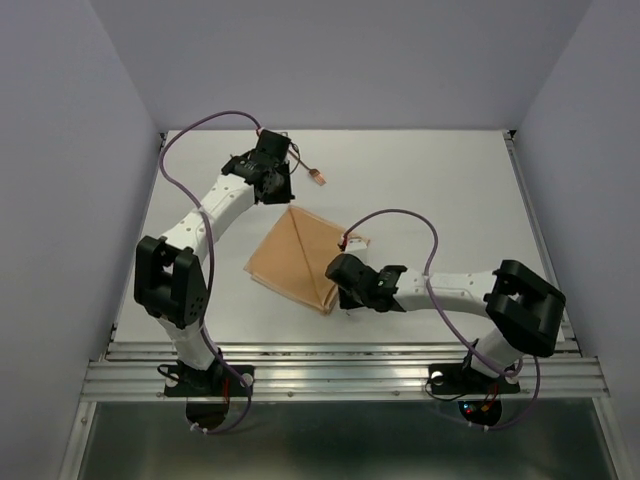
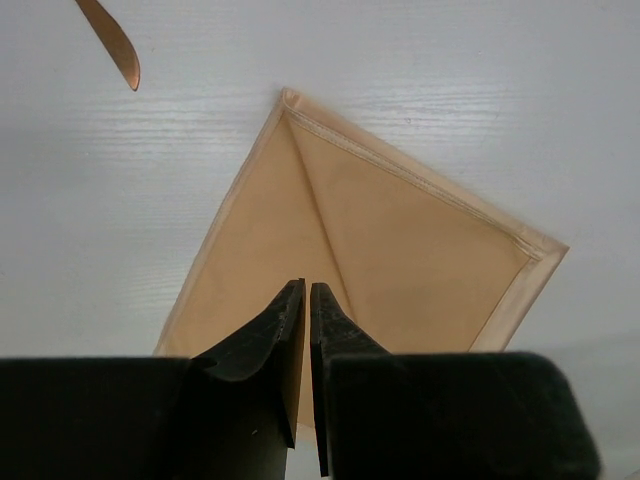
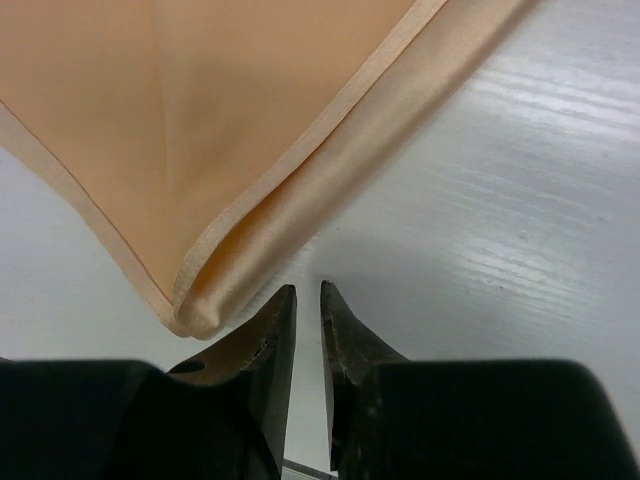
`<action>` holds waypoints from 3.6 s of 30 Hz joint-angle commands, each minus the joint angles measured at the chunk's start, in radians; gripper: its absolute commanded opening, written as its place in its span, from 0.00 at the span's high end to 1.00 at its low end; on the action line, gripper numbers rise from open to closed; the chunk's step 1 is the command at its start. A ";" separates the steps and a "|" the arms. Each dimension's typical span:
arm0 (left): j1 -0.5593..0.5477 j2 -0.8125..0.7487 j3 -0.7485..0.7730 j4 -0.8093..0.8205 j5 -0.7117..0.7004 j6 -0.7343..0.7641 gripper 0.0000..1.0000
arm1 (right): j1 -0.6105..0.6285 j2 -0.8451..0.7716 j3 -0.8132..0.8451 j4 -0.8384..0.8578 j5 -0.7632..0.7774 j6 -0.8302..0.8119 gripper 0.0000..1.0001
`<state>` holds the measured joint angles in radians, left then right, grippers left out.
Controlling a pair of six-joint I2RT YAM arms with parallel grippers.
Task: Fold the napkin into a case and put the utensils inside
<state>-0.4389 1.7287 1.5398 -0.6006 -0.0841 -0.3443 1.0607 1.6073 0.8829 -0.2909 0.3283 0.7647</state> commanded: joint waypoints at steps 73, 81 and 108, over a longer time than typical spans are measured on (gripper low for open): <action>-0.735 0.167 -0.420 0.099 -0.425 -0.110 0.82 | -0.548 -0.452 -0.223 -0.094 -0.083 -0.061 0.52; -0.683 0.079 -0.423 0.096 -0.392 -0.055 1.00 | -0.548 -0.432 -0.219 -0.074 -0.165 -0.068 0.52; -0.641 -0.090 -0.438 0.136 -0.284 -0.001 1.00 | -0.548 0.045 -0.061 0.453 -0.454 0.232 0.28</action>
<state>-1.0821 1.7039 1.1187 -0.4606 -0.3660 -0.3485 0.5175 1.6165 0.7738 0.0711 -0.1055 0.9443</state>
